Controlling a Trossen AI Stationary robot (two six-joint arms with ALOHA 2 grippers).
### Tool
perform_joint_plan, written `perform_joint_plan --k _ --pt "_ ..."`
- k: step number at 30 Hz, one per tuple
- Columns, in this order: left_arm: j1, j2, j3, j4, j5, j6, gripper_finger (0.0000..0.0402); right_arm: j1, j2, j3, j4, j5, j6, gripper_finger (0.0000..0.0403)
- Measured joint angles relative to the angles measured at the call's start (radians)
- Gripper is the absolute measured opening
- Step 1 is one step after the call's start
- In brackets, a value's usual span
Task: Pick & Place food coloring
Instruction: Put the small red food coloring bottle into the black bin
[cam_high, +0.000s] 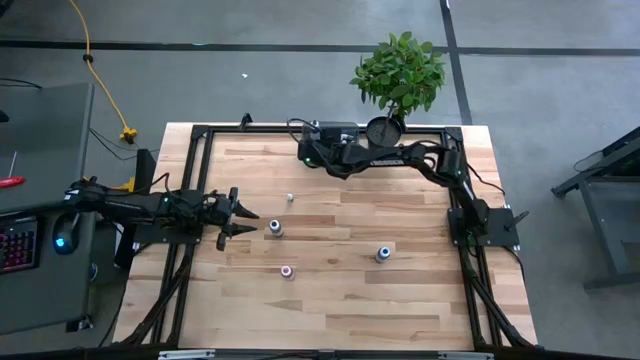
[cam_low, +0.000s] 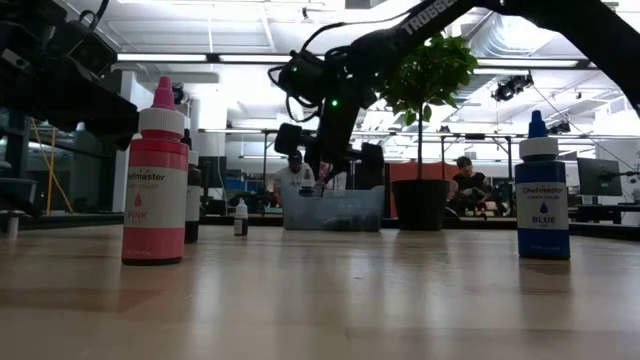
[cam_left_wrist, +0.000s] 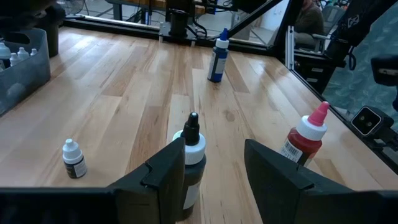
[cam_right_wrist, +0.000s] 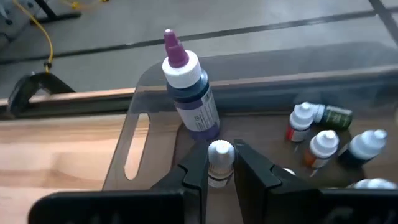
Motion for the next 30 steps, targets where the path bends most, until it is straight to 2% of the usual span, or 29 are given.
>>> perform_joint_plan --k 11,17,30 --pt "0.0 0.0 0.0 0.0 0.0 0.0 0.0163 0.001 0.058 0.0 0.018 -0.021 0.102 0.0046" --pt "0.0 0.0 0.0 0.0 0.0 0.0 0.0163 0.001 0.063 0.002 0.004 0.0 0.104 0.0046" --pt "0.0 0.0 0.0 0.0 0.0 0.0 0.0163 -0.004 0.063 0.002 -0.051 -0.024 0.111 0.0046"
